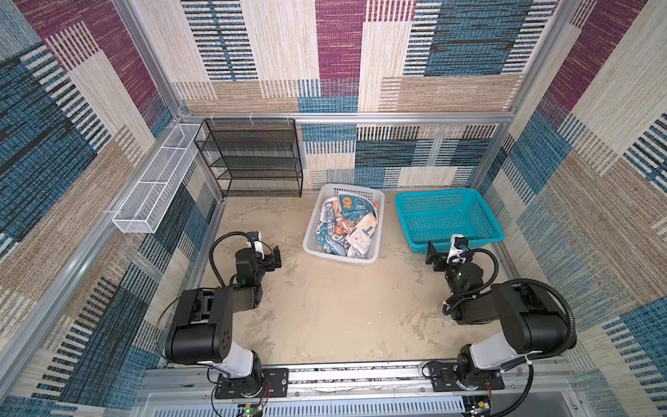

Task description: Fold and stack the towels

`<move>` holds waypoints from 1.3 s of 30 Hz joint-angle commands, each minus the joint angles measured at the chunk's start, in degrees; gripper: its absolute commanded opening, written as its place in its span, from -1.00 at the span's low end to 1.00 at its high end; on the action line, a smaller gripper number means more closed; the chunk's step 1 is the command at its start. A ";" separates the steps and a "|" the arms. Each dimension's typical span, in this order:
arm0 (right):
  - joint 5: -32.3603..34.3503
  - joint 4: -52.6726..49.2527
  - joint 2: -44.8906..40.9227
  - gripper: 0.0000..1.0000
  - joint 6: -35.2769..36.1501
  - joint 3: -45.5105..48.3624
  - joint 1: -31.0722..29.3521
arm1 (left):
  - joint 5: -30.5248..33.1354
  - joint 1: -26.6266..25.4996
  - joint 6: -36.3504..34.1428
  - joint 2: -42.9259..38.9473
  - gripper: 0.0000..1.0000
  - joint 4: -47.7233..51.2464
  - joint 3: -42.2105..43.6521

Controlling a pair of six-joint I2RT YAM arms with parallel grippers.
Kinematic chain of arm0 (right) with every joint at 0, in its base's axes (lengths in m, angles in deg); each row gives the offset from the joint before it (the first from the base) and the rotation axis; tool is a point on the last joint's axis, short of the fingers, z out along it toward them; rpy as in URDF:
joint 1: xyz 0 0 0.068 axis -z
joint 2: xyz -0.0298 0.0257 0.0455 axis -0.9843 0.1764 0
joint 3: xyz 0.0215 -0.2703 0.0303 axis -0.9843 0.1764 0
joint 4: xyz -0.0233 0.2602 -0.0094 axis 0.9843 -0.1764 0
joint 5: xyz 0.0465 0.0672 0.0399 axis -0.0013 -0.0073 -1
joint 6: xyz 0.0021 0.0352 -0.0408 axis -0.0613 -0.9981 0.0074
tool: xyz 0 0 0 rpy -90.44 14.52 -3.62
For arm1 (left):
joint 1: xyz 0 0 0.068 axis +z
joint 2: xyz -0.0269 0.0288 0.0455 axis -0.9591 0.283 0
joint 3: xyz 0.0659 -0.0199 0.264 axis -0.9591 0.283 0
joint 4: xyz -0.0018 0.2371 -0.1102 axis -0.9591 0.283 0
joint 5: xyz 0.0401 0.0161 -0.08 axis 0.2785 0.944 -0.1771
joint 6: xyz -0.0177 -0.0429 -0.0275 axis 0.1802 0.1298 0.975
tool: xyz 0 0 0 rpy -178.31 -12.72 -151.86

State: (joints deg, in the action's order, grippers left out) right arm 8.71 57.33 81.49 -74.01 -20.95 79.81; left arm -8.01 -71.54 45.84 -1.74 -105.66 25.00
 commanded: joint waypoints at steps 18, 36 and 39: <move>-0.29 1.16 -0.05 0.98 -0.63 -0.23 -0.06 | -0.04 -0.04 -1.39 0.06 0.97 0.39 -0.25; -0.26 1.20 -0.09 0.98 -0.64 -0.11 -0.09 | -2.87 0.30 -1.90 -0.69 0.97 2.20 -0.82; 2.39 -5.30 -3.37 0.98 -1.62 -2.73 -0.09 | -1.04 0.34 -1.65 -2.76 0.98 12.73 -5.21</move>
State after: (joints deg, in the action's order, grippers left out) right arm 8.80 55.05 80.20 -74.21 -21.72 79.81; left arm -9.47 -71.32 45.60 -2.88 -100.67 22.55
